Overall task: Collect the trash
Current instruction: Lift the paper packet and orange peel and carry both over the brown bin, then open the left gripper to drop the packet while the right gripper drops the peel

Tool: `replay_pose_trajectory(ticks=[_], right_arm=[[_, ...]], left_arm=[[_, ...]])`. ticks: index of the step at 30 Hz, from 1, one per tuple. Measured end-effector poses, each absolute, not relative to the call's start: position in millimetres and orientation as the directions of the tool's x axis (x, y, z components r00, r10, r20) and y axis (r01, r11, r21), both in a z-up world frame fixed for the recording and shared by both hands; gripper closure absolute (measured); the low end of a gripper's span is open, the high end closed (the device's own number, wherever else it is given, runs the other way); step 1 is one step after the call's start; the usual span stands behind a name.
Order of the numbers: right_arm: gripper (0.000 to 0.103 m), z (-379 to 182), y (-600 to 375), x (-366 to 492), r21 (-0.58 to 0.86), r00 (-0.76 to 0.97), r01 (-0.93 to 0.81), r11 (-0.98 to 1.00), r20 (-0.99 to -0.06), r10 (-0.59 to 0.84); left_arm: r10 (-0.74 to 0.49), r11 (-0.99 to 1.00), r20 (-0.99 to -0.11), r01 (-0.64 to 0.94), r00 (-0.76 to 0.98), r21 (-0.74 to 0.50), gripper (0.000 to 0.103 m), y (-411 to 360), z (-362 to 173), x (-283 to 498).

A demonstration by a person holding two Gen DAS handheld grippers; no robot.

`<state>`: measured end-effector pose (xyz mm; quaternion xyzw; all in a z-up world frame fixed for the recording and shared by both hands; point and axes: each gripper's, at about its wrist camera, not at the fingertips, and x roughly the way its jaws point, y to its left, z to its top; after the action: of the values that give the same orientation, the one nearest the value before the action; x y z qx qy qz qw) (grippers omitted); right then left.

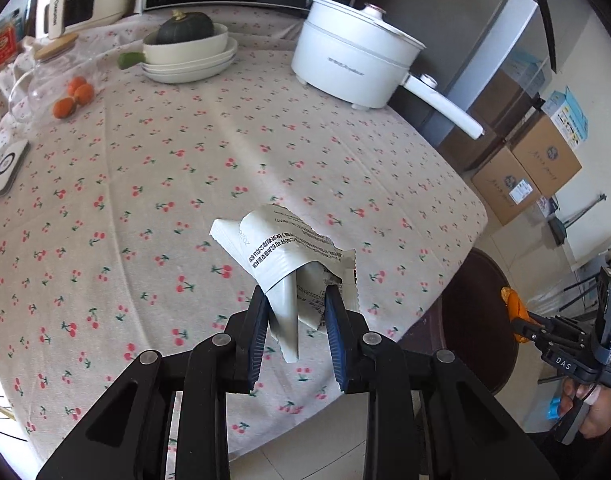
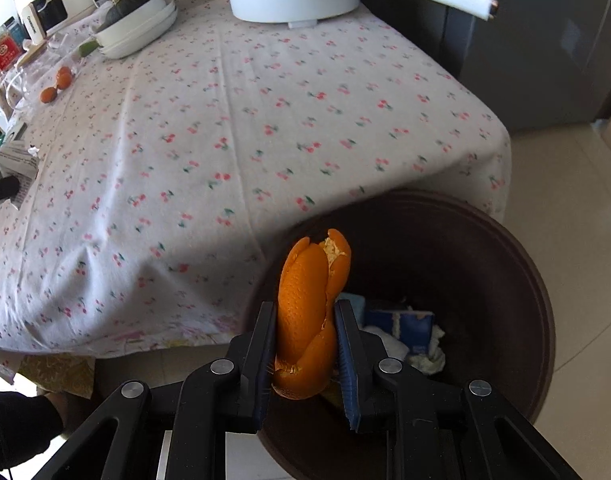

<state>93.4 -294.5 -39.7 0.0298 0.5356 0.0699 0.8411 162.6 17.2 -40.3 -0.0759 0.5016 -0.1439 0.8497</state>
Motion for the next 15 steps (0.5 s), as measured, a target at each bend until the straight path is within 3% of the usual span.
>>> replay_pose_trajectory(ticks=[15], right_arm=[[0.078,-57.8,-368.3,50.4,0.113,0.394,0.061,0.992,-0.916,0.080]], left_arm=[[-0.405,0.865,-0.856,0.439,0.323,-0.243,0.074,-127.6,-65.5,130.0]])
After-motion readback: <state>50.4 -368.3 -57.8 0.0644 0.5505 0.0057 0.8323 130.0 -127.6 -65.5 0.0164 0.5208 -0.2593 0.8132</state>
